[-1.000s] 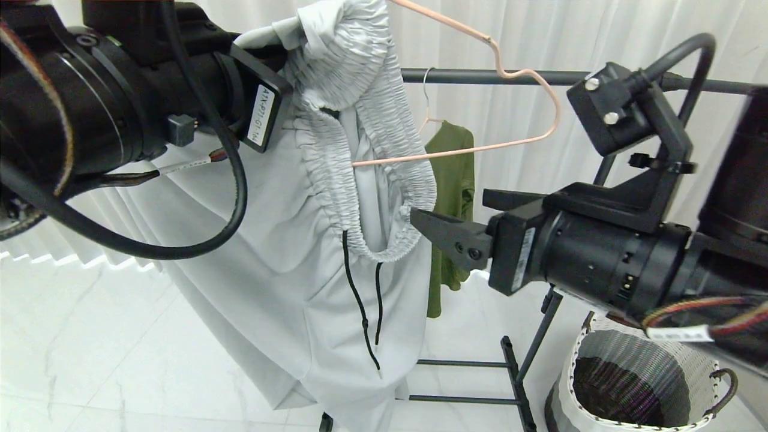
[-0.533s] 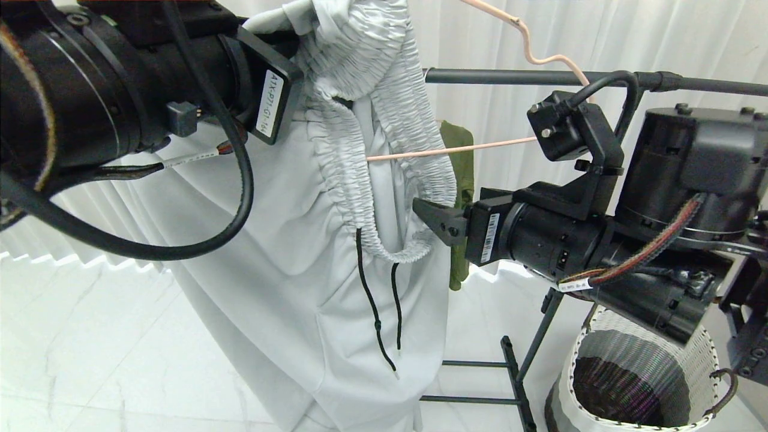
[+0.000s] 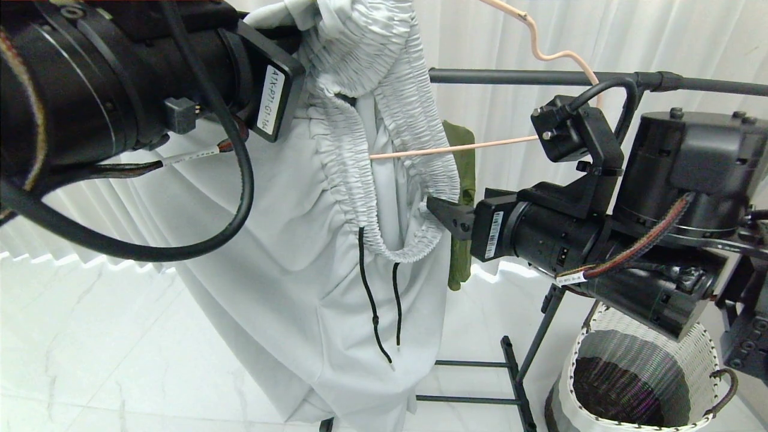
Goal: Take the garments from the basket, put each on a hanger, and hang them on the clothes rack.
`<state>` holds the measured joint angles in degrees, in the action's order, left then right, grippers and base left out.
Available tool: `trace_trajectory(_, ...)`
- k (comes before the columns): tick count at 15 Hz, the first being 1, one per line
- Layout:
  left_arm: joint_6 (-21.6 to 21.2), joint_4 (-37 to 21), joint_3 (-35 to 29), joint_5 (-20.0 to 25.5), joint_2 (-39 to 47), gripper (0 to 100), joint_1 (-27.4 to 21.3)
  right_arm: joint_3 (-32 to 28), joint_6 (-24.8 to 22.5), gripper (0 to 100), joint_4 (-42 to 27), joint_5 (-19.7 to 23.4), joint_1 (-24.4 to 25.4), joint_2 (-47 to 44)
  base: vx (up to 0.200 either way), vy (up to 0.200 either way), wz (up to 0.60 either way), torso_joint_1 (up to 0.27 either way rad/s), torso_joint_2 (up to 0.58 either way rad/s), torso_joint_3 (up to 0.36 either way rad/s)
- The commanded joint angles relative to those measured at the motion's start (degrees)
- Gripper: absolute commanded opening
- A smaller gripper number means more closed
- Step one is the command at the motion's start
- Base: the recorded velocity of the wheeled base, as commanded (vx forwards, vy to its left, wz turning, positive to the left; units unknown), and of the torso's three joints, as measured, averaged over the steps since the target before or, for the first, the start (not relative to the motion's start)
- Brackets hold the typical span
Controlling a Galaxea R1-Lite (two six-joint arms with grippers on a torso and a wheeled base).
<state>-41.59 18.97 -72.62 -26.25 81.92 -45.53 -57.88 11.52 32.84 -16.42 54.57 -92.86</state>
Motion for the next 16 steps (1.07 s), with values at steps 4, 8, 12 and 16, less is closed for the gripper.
trace_trajectory(4,0.1,0.0,-0.1,0.0,0.1,0,0.0,0.0,-0.1,0,0.0,-0.1,-0.5,0.1,0.0,0.0,0.0,0.0,0.0,0.0)
trace_trajectory(8,-0.1,0.0,0.5,-0.6,0.3,0,0.6,0.7,-0.3,0,0.0,-2.1,-3.3,0.3,0.0,0.0,0.0,0.0,0.0,0.0)
trace_trajectory(12,-0.8,2.5,0.9,-2.7,1.1,0,4.8,0.4,-1.4,0,0.5,-5.0,-8.9,0.7,0.0,0.0,0.0,0.0,0.0,0.0)
trace_trajectory(16,-0.9,3.6,2.8,-4.6,1.0,0,5.5,0.5,-3.4,0,3.3,-4.9,-13.0,0.4,0.0,0.0,0.0,0.0,0.0,0.0)
